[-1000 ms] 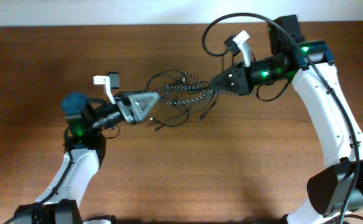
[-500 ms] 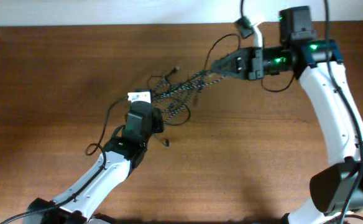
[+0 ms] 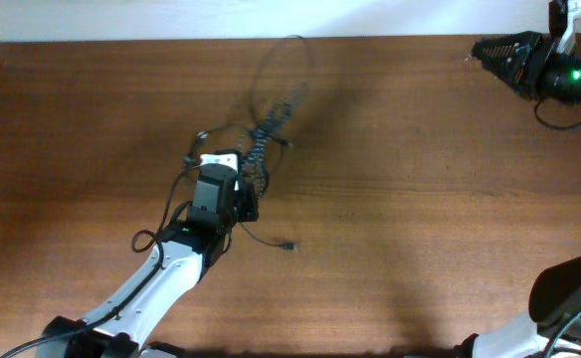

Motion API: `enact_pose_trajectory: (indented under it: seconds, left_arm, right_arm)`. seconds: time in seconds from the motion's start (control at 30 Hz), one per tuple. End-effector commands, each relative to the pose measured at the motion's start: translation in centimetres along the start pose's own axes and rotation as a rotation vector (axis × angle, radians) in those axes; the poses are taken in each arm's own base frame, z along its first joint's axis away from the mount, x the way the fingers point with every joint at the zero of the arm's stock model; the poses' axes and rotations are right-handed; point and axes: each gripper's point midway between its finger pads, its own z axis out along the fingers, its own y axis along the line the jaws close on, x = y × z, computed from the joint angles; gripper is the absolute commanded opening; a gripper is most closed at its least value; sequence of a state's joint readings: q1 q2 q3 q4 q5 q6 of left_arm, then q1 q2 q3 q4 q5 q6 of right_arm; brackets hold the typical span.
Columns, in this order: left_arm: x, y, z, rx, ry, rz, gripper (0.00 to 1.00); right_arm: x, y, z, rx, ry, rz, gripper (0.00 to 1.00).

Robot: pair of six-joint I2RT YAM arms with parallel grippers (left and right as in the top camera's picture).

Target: Untangle cables

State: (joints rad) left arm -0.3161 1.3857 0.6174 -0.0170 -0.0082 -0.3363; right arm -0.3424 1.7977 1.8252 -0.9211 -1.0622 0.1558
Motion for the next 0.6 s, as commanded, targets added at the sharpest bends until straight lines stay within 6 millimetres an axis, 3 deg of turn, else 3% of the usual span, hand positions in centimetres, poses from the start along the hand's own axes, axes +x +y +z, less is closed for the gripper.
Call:
enact_pose_trajectory:
  seconds: [0.0,0.03,0.07,0.1,0.13,0.17,0.23,0.27,0.3,0.33,0.37,0.4,0.47,0.53,0.57]
  left_arm:
    - [1.9,-9.6,-3.0,0.599,0.051,0.32,0.0]
    - [2.7,-12.9,-6.2,0.881,0.033,0.424,0.0]
    - [3.1,-12.6,-6.2,0.887,0.046,0.431,0.0]
    - [3.2,-8.0,-3.0,0.596,0.094,0.397,0.6]
    - [3.2,-5.5,-1.7,0.441,0.111,0.392,0.99]
    - [3.2,-2.9,-0.8,0.279,0.136,0.335,0.99]
    - [1.5,2.5,-0.2,-0.066,0.081,-0.023,0.99]
    - [0.2,5.5,-0.8,-0.246,-0.016,-0.207,0.99]
    - [-2.2,7.7,-1.9,-0.376,-0.156,-0.27,0.99]
    - [-5.0,7.7,-2.9,-0.371,-0.266,-0.292,0.99]
    - [-6.4,7.0,-3.3,-0.315,-0.291,-0.308,0.99]
    - [-7.8,4.6,-3.8,-0.158,-0.243,-0.316,0.99]
    - [-5.6,1.1,-4.4,0.006,-0.008,-0.338,0.99]
    - [-3.5,-6.2,-6.4,0.402,0.201,-0.331,0.99]
    - [-2.8,-7.8,-6.7,0.449,0.229,-0.305,0.99]
  right_arm:
    - [2.3,-1.9,1.1,0.252,0.075,-0.072,0.79]
    - [3.3,-2.3,1.8,0.315,0.111,-0.074,0.8]
    - [3.7,-2.2,2.2,0.328,0.126,-0.078,0.8]
    - [4.4,-1.8,2.7,0.324,0.153,-0.074,0.82]
    - [4.8,-1.6,2.9,0.322,0.165,-0.07,0.84]
    - [4.8,-1.6,2.9,0.322,0.167,-0.069,0.85]
    - [4.8,-1.6,2.9,0.322,0.167,-0.069,0.89]
    - [4.8,-1.6,3.0,0.322,0.168,-0.068,0.89]
    - [4.8,-1.6,2.9,0.322,0.168,-0.068,0.89]
    - [4.9,-1.6,2.9,0.322,0.17,-0.065,0.89]
    - [5.0,-1.7,2.9,0.323,0.173,-0.062,0.9]
    - [5.0,-1.7,2.9,0.323,0.173,-0.062,0.9]
    - [5.1,-1.9,2.8,0.337,0.177,-0.058,0.91]
    - [5.2,-2.3,2.7,0.362,0.179,-0.056,0.93]
    - [5.4,-2.4,2.7,0.363,0.187,-0.048,0.94]
